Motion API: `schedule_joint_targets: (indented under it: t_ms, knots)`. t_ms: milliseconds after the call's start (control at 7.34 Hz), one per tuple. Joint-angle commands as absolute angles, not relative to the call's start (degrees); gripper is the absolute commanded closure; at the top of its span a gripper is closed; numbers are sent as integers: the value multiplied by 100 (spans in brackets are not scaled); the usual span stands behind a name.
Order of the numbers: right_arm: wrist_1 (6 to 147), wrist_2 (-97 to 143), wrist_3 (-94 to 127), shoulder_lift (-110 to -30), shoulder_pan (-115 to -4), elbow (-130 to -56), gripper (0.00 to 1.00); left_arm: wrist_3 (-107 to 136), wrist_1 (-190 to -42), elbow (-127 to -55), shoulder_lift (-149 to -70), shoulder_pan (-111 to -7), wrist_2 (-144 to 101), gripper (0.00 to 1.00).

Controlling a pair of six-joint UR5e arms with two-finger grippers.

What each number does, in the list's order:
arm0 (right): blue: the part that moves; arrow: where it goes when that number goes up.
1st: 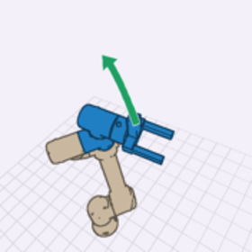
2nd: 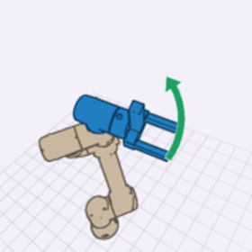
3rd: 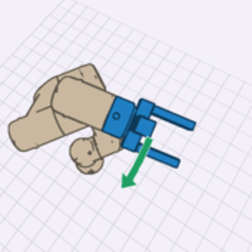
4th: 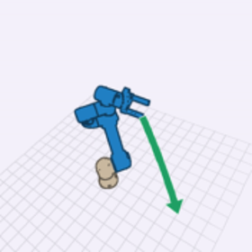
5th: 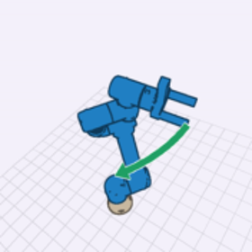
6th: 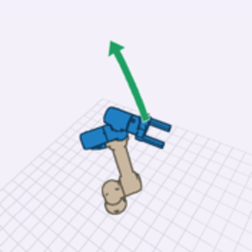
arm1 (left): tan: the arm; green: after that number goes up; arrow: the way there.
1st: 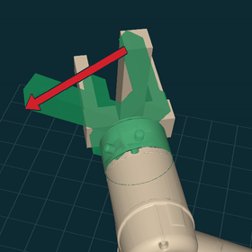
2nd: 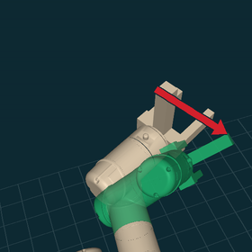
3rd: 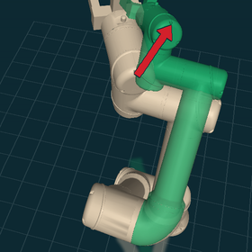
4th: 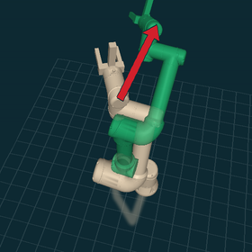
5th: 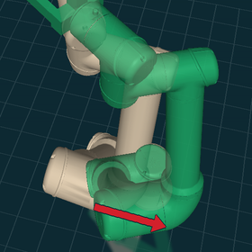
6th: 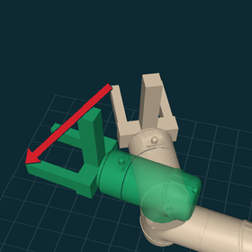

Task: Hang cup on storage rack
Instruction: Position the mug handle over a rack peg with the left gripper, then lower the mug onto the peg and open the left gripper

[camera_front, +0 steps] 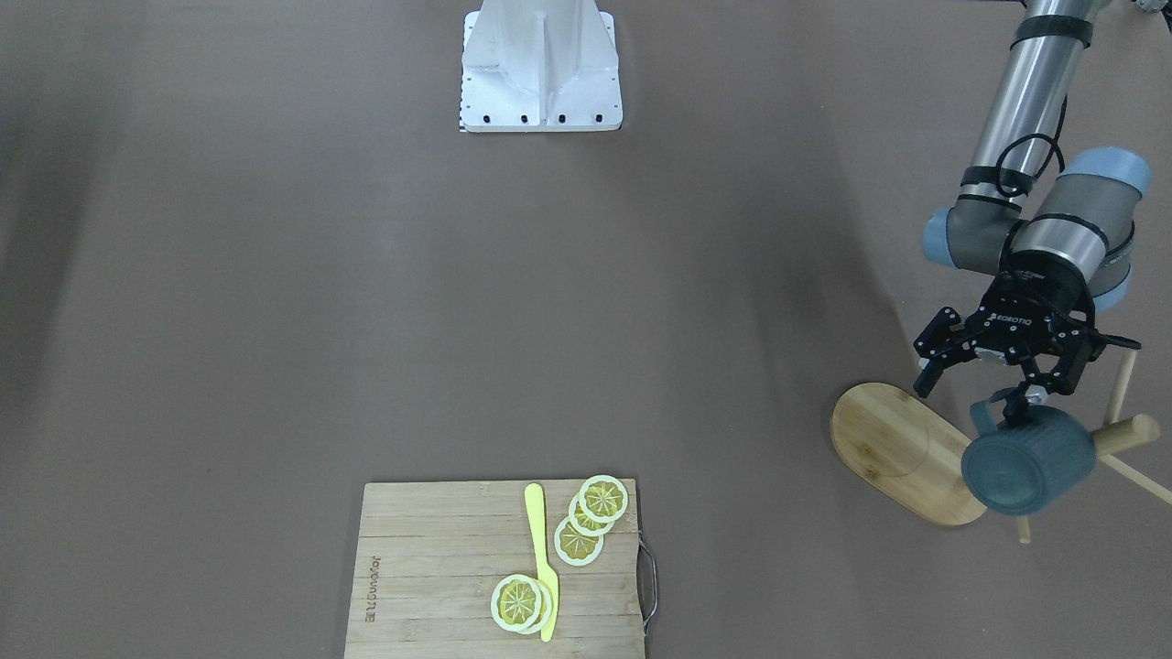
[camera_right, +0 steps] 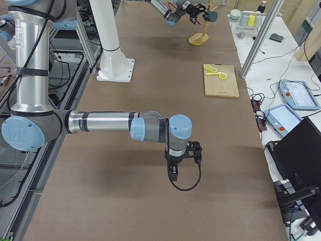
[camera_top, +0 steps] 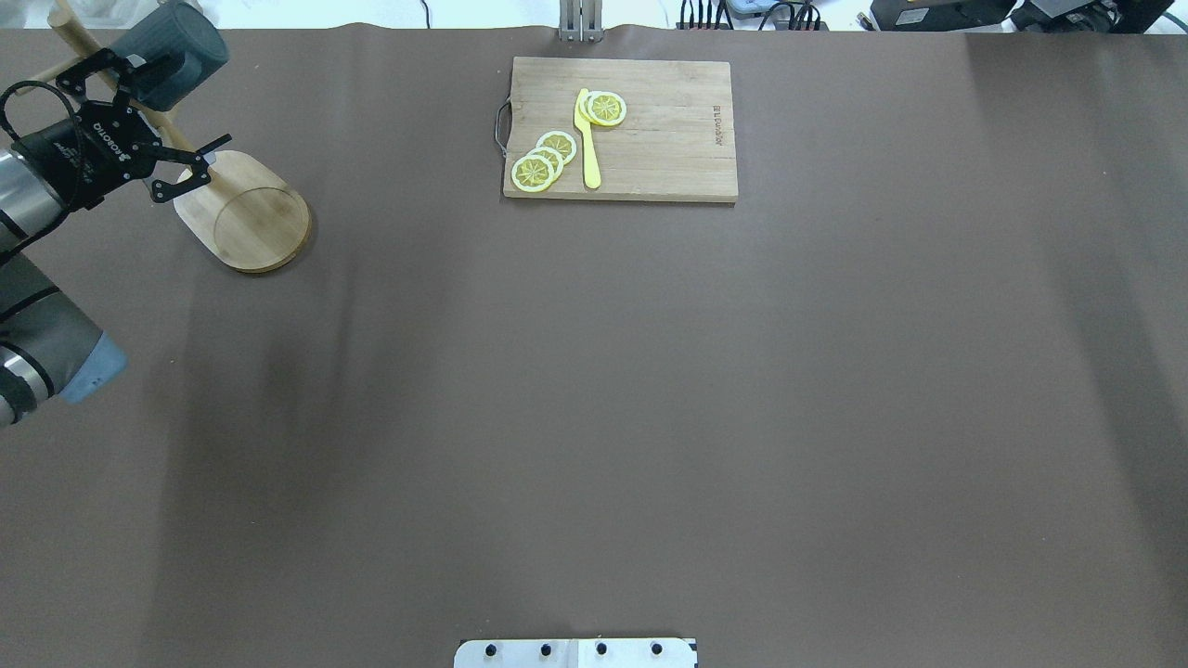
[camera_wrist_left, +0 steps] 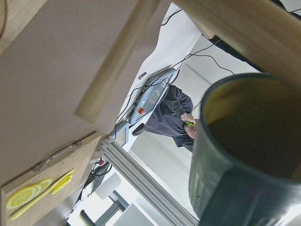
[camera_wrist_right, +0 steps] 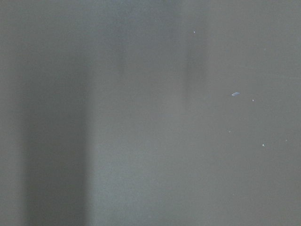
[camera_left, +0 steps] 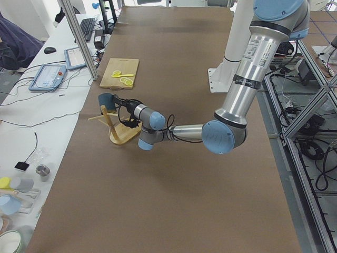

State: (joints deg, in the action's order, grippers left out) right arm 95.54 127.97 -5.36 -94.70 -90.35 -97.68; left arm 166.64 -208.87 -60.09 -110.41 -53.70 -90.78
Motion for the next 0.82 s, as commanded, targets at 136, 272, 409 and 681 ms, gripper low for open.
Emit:
schedule_joint_targets:
  t_ms: [136, 272, 409, 681]
  knots:
    - [9554, 12788, -536, -9431, -9035, -9756, 0, 16664, -21146, -6064, -11030, -5370, -9079, 2]
    - [9554, 12797, -536, -9422, -9035, -9747, 0, 16664, -21146, -6073, -11030, -5370, -9079, 2]
    - [9554, 12797, -536, -9422, -9035, -9756, 0, 16655, -21146, -6082, -11013, -5379, -9079, 2]
    - [9554, 12797, -536, -9422, -9035, -9756, 0, 16664, -21181, -6178, -10952, -5379, -9079, 2]
